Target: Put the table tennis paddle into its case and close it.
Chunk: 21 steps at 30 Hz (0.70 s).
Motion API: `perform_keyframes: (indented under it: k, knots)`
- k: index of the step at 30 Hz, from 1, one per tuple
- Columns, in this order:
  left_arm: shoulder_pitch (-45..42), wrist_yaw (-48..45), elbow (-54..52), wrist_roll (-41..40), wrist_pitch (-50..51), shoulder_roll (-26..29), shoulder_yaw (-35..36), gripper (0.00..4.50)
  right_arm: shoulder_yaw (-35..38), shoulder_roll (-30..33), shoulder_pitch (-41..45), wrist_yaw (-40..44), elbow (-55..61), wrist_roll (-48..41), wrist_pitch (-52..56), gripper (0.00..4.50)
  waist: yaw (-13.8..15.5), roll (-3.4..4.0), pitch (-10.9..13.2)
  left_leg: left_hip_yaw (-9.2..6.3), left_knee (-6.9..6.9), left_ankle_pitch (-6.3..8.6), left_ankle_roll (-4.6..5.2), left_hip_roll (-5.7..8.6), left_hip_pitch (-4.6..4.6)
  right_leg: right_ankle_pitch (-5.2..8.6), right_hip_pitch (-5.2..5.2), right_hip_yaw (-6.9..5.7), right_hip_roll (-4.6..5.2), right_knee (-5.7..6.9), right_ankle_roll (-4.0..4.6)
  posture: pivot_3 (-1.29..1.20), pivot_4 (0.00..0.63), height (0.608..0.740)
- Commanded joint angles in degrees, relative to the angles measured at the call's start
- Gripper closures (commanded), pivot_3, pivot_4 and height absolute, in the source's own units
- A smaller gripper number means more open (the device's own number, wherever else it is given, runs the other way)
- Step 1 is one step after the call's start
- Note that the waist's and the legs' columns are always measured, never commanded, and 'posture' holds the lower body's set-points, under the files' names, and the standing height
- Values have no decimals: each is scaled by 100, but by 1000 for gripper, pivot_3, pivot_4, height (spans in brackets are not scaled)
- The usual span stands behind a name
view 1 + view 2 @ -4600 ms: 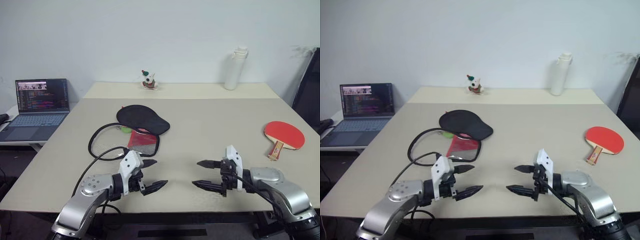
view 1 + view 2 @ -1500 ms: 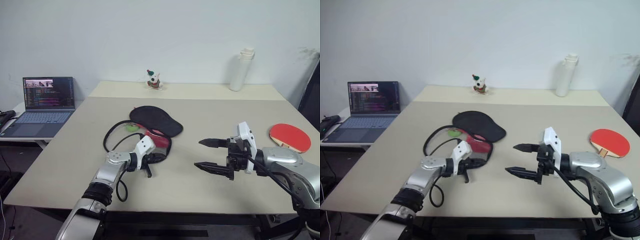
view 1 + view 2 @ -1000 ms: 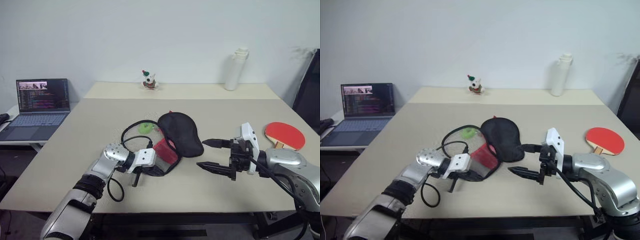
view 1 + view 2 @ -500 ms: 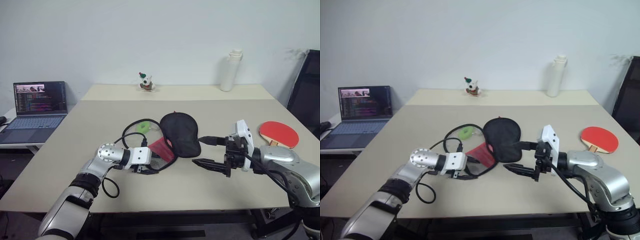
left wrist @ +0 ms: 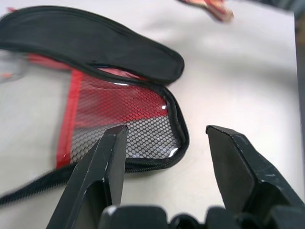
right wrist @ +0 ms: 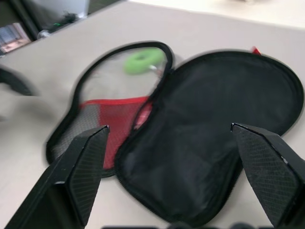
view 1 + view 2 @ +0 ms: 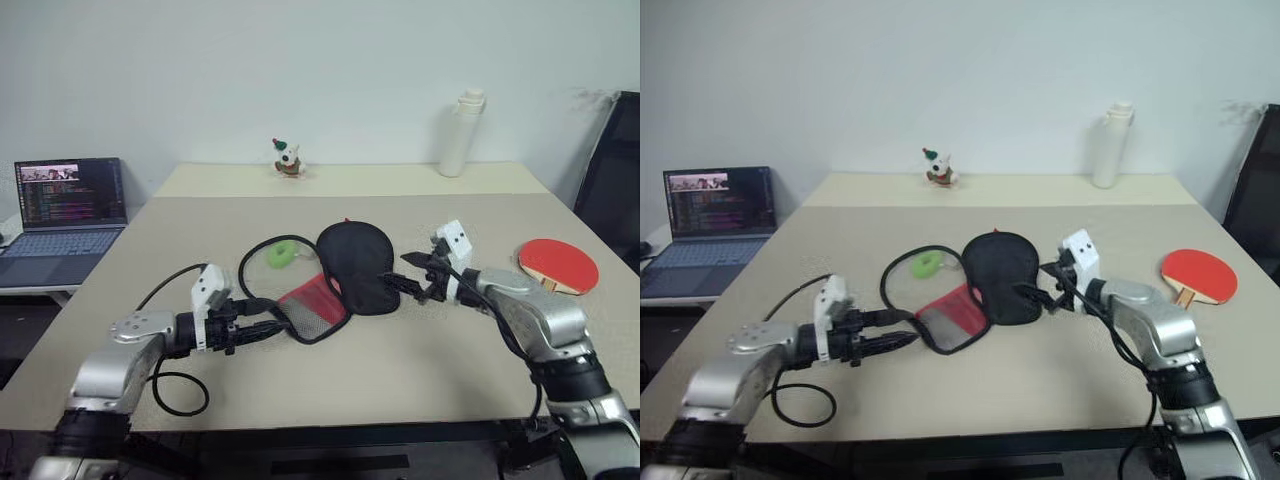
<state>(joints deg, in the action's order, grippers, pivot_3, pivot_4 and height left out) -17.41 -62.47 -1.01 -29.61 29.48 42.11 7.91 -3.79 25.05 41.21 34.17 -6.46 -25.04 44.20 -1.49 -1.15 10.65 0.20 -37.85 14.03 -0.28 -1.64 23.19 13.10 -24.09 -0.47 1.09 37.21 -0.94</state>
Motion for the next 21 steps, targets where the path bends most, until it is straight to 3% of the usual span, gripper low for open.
perform_keyframes:
  k: [1, 9, 18, 21]
  knots:
    - [99, 325, -370, -178, 150, 99, 433, 1676, 9, -292, 461, -305, -900, 387, -223, 0, 6, 0, 0, 1, 0, 0, 0, 0, -1, 0, 0, 1, -1, 0, 0, 0, 150, 740]
    - [381, 649, -779, -241, 295, 79, 580, 1676, 277, -900, 1461, -897, -3512, 1054, -1180, 0, -13, 0, 0, 10, 6, 0, 0, 1, 1, -18, -2, 8, 0, -3, 30, 0, 150, 740]
    - [360, 778, -860, -243, 256, 74, 535, 1676, 348, -1416, 2164, -541, -4934, 1266, -1765, 0, -40, 1, 1, 12, 7, 1, -1, -1, -3, -18, -3, 9, -1, 0, 31, 0, 150, 740]
    - [313, 792, -839, -216, 225, 70, 489, 1630, 429, -1539, 2315, -594, -5212, 1331, -1931, 586, -36, 2, 1, 12, 8, 1, -1, -1, -3, -19, -3, 10, -1, 1, 31, 0, 150, 740]
